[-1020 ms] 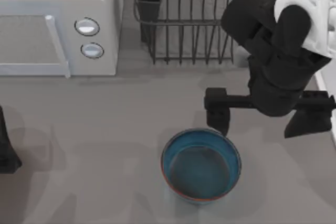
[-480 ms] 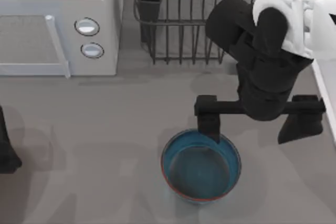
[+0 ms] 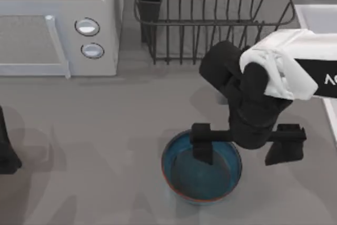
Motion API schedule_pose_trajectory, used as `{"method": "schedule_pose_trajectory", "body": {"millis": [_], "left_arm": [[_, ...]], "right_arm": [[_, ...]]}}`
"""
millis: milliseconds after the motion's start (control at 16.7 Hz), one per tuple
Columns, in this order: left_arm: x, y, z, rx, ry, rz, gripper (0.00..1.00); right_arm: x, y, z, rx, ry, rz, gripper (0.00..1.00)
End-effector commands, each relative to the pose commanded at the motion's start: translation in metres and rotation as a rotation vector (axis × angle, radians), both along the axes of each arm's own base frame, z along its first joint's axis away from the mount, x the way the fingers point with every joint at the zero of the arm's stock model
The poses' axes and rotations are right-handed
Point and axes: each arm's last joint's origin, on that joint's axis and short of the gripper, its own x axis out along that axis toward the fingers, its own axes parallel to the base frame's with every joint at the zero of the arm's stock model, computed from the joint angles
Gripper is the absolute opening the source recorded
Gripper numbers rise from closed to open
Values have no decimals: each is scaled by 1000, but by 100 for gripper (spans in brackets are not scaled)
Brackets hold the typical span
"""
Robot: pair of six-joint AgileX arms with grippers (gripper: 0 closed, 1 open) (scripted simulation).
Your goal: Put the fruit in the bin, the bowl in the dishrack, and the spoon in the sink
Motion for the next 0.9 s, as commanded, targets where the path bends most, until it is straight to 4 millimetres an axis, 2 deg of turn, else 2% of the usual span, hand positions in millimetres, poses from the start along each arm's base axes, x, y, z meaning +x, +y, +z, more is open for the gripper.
{"method": "schedule_pose_trajectory", "body": {"millis": [180, 420, 900], "left_arm": [[0, 0, 0, 0, 0, 0, 100], [0, 0, 0, 0, 0, 0, 100], [0, 0, 0, 0, 0, 0, 100]], "right_arm": [[-3, -2, -20, -6, 7, 0, 100], [-3, -2, -20, -6, 7, 0, 100], [-3, -2, -20, -6, 7, 0, 40]]}}
